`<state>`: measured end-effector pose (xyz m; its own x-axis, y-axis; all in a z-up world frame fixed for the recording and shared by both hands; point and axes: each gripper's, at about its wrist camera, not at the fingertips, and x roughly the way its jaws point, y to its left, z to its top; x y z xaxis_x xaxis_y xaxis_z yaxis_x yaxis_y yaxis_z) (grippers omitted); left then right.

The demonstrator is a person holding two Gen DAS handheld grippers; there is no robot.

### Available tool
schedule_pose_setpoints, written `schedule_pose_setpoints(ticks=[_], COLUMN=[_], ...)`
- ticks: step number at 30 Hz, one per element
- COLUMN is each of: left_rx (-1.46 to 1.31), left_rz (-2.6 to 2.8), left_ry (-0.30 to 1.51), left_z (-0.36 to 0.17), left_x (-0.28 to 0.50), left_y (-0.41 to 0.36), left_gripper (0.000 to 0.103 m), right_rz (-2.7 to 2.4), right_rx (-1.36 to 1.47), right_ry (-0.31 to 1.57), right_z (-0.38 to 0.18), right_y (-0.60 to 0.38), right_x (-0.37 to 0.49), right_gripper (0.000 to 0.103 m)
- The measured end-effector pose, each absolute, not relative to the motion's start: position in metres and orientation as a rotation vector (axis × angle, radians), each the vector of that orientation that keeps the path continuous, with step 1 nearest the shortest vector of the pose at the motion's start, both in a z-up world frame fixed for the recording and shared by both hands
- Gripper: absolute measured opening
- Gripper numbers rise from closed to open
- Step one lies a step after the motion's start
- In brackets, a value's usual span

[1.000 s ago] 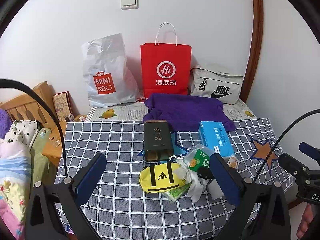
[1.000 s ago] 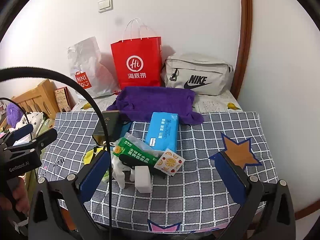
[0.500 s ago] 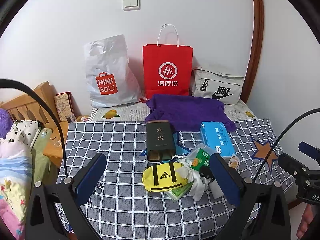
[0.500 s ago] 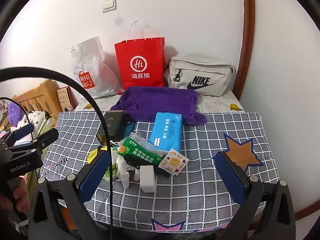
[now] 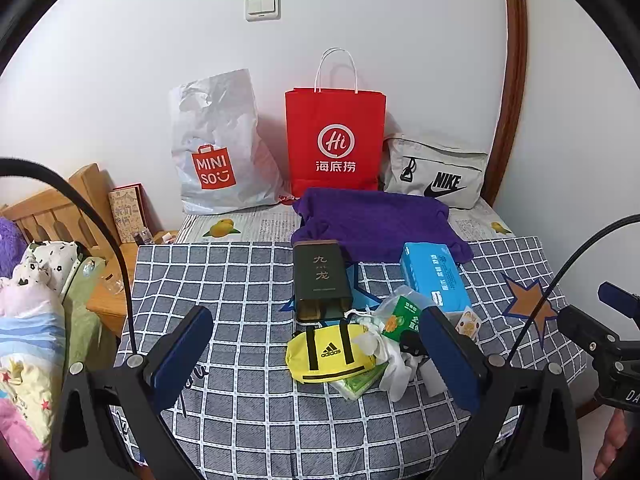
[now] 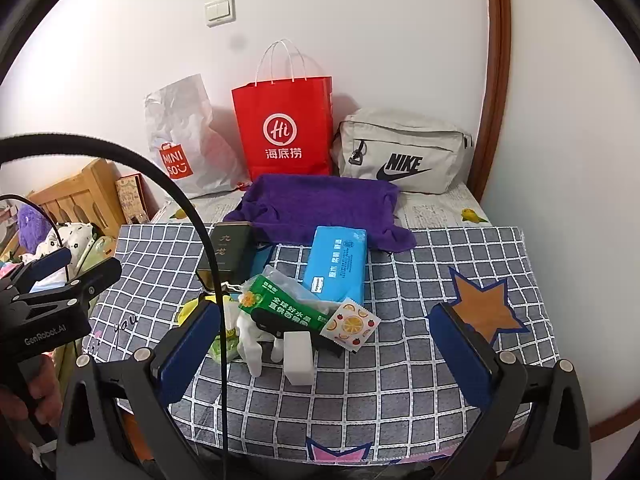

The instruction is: Organize soft objects

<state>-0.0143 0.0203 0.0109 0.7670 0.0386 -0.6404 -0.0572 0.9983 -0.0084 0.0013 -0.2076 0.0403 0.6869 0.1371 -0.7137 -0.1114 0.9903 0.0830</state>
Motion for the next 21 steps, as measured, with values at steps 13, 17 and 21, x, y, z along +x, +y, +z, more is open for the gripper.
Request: schedule_pose_setpoints(ticks=[13, 17, 21], left_rx=[-0.026, -0.025, -0.025], left_rz=[0.054, 0.055, 0.056], left_ry=[0.695, 0.696, 0.695], left_z=[0.0117, 0.0121, 0.0116], left_x=[-0.0154, -0.016, -0.0154], left_y=[0.0208, 0.0217, 0.0203], left_gripper=[0.103, 0.103, 0.103], right_rz=[0.142, 0.142, 0.143], right_rx=[0.033, 0.031, 0.03], right_ry=[0.799, 0.796, 0.795], right_z=[0.04, 0.0398, 0.0401], right_y=[-0.2059, -0.205, -0.2046], right_x=[0.0006, -0.0002, -0.001], right_gripper=[0.103, 0.103, 0.103])
